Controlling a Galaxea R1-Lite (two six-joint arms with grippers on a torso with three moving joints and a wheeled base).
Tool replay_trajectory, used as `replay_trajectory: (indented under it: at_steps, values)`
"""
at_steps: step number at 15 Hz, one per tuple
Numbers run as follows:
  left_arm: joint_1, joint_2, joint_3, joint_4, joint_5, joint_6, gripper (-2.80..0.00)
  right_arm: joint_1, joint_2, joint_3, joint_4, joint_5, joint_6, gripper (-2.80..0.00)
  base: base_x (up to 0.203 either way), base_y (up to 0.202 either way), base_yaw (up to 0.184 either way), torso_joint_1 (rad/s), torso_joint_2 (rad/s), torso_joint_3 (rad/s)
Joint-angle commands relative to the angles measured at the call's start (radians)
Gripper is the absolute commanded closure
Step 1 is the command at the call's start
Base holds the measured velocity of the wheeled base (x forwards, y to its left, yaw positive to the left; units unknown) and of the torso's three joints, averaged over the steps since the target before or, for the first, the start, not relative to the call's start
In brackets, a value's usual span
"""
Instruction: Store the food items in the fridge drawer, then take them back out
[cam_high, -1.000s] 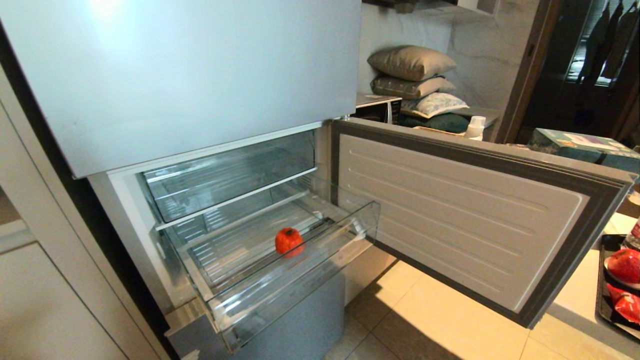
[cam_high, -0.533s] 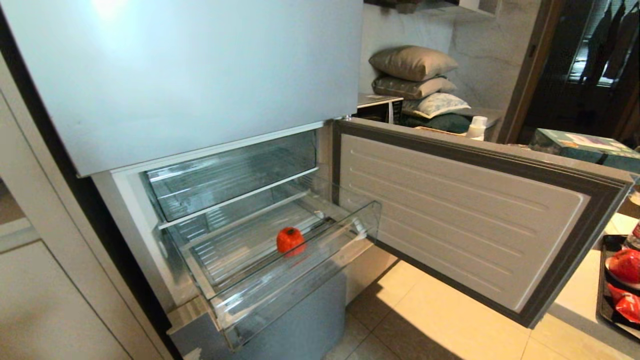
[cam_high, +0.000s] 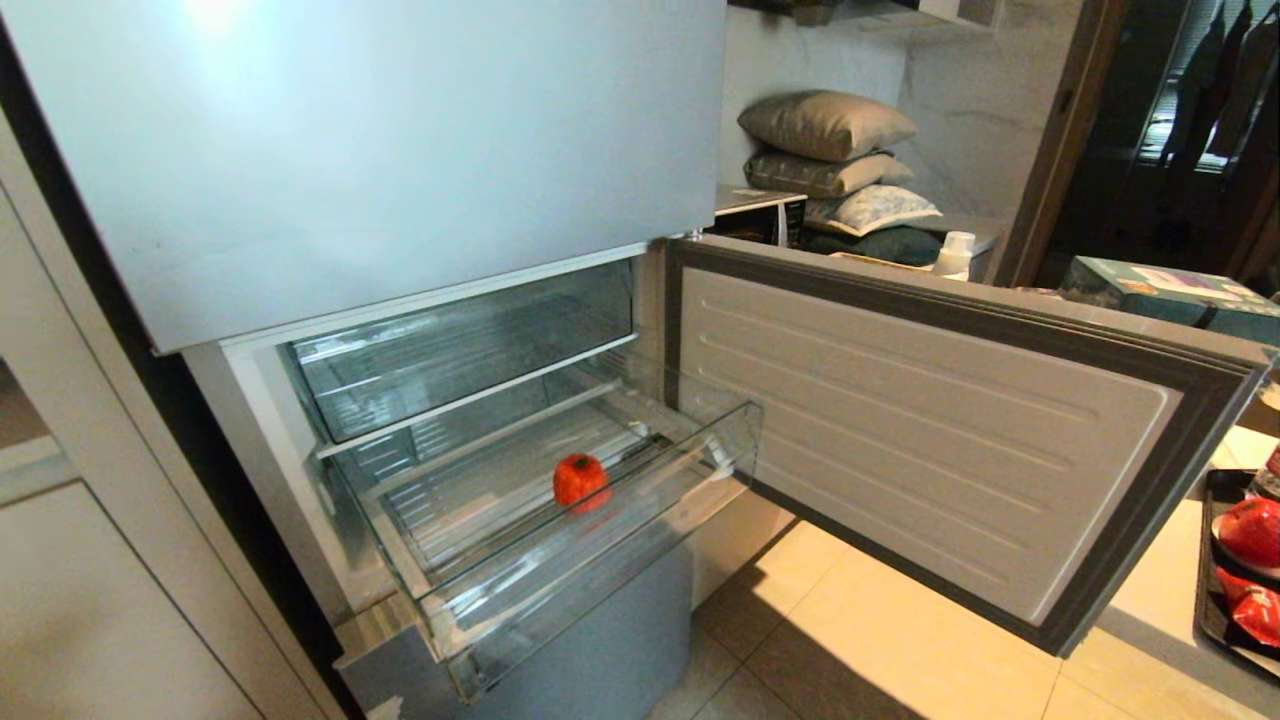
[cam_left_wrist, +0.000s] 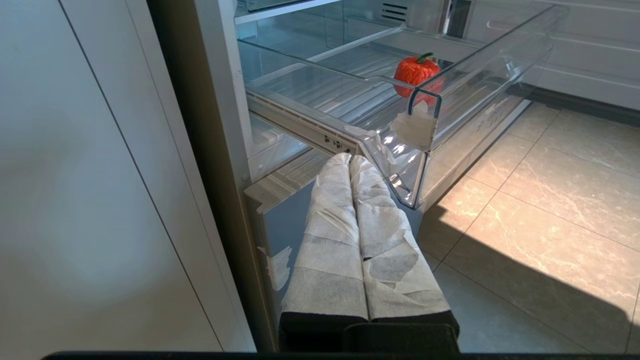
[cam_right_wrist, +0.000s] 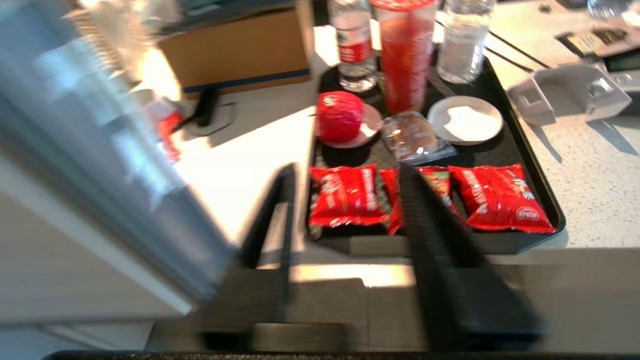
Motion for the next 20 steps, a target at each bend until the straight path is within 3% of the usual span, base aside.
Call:
replay_trajectory:
  at_steps: [1, 7, 13, 20]
  values:
    - [0.0, 0.0, 0.002, 0.0, 0.0, 0.0, 0.0, -0.026, 0.187, -0.024, -0.049, 0.004, 0.001, -2.8, 0.0, 0.0, 0.0, 0.0, 0.0, 0.0]
    - [0.0, 0.0, 0.002, 0.0, 0.001, 0.0, 0.0, -0.04, 0.541, -0.133, -0.22, 0.058, -0.032, -2.8, 0.0, 0.0, 0.0, 0.0, 0.0, 0.0]
    - [0.0, 0.0, 0.002, 0.0, 0.001, 0.0, 0.0, -0.051, 0.775, -0.298, -0.23, 0.155, -0.069, -2.8, 0.0, 0.0, 0.0, 0.0, 0.0, 0.0]
    - [0.0, 0.0, 0.002, 0.0, 0.0, 0.0, 0.0, -0.051, 1.018, -0.477, -0.228, 0.171, -0.136, -2.8, 0.0, 0.0, 0.0, 0.0, 0.0, 0.0]
